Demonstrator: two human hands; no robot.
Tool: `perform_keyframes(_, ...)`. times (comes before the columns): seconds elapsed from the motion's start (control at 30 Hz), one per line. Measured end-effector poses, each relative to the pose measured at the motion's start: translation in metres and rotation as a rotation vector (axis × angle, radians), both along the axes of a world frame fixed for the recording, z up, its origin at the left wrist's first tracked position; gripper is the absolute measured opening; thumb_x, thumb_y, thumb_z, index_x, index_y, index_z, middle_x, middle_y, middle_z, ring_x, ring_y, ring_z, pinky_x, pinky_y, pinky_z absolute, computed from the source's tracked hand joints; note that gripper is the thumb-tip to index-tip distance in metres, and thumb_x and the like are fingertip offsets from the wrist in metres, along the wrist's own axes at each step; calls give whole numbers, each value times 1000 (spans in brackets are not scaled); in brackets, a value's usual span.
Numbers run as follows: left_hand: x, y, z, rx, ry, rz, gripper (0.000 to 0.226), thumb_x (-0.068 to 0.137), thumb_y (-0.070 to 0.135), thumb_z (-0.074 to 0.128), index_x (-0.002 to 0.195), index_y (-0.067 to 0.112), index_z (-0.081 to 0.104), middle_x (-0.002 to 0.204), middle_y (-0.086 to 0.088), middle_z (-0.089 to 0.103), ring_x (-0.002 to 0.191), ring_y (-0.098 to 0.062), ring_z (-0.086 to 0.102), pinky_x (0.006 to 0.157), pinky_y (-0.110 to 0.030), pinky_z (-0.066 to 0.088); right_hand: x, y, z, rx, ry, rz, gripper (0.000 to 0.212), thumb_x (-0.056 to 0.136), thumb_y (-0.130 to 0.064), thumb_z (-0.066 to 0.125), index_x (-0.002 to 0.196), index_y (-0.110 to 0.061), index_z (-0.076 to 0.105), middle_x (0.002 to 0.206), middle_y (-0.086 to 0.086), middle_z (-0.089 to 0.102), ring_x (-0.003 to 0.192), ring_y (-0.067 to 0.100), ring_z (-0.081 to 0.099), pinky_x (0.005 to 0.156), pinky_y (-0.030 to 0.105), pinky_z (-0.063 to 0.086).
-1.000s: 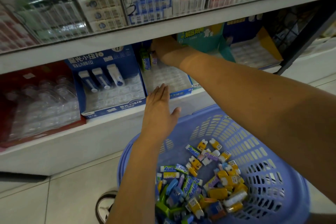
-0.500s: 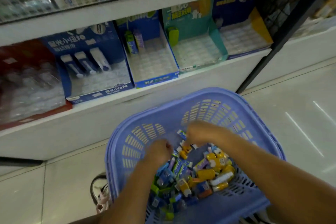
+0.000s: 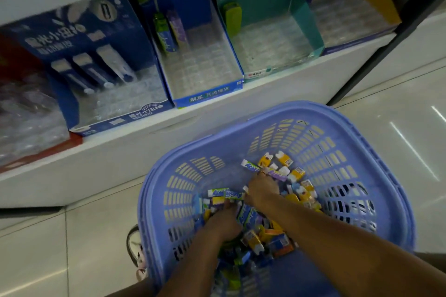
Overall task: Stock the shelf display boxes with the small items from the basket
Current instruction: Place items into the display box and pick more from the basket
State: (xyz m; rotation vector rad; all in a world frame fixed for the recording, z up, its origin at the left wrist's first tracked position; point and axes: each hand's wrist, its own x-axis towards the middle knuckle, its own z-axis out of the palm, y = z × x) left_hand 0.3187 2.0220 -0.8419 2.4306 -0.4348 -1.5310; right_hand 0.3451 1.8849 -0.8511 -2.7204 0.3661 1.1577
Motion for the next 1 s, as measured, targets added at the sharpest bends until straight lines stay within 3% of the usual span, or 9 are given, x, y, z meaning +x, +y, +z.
perform_keyframes(0.13, 3, -3, 5, 3, -5, 64, 65, 92, 28, 53, 148, 16, 23, 153, -10, 26, 128, -32, 42, 94, -37, 42, -1, -4, -2, -4, -15, 13, 81, 90, -31, 60, 146, 3, 13, 145, 21, 34, 128, 33, 44, 100, 38, 43)
perform_keyframes(0.23, 8, -7, 13, -40, -41, 223, 29, 94, 28, 50, 117, 12, 56, 114, -13, 59, 98, -29, 57, 79, -36, 46, -3, -6, -5, -13, -5, 65, 69, 93, -24, 56, 145, 0, 18, 141, 20, 40, 127, 34, 44, 99, 40, 42)
perform_keyframes(0.3, 11, -8, 18, -77, -75, 348, 23, 94, 27, 47, 76, 15, 57, 82, -13, 58, 72, -26, 53, 63, -34, 41, -5, -7, -4, -32, 10, 94, 57, 94, -16, 50, 143, -3, 23, 141, 20, 40, 127, 35, 43, 99, 42, 41)
perform_keyframes(0.4, 9, -5, 24, -124, -71, 442, 34, 90, 19, 48, 57, 18, 40, 59, -6, 44, 56, -22, 43, 53, -27, 31, -9, -5, -1, -75, 24, 142, 58, 94, -12, 48, 144, -3, 21, 142, 21, 38, 130, 37, 38, 102, 45, 39)
perform_keyframes(0.53, 12, -7, 38, -186, -103, 663, 38, 94, 21, 46, 56, 18, 50, 64, -4, 55, 66, -26, 58, 59, -31, 45, 2, -7, 25, 113, -45, 10, 27, 92, -21, 54, 115, -8, 59, 114, 12, 63, 104, 26, 61, 79, 33, 50)
perform_keyframes(0.57, 17, -11, 45, -240, -69, 751, 38, 96, 26, 47, 60, 17, 54, 68, -8, 59, 68, -27, 61, 65, -35, 49, 7, -9, 36, 195, -86, -4, 13, 89, -24, 57, 94, -13, 63, 94, 8, 65, 85, 21, 62, 65, 29, 47)
perform_keyframes(0.63, 30, -20, 64, -387, 65, 997, 33, 94, 36, 55, 71, 13, 63, 76, -12, 64, 71, -28, 64, 70, -38, 54, 11, -13, 62, 383, -167, -63, 23, 83, -29, 64, 69, -16, 52, 67, 2, 51, 62, 16, 49, 53, 26, 37)
perform_keyframes(0.83, 55, -24, 133, -737, 107, 1189, 32, 93, 30, 58, 100, -1, 64, 89, -17, 67, 77, -24, 68, 64, -31, 60, 6, -38, 151, 881, -390, -359, 25, 68, -24, 84, 76, -30, 61, 66, -12, 63, 60, -4, 60, 55, 9, 45)
perform_keyframes(1.0, 59, -10, 185, -1005, 182, 1290, 31, 94, 26, 55, 91, 0, 69, 89, -20, 70, 79, -25, 72, 66, -29, 58, 7, -50, 200, 1226, -368, -551, 17, 81, -8, 70, 96, -17, 70, 88, 0, 75, 80, 11, 71, 66, 18, 54)
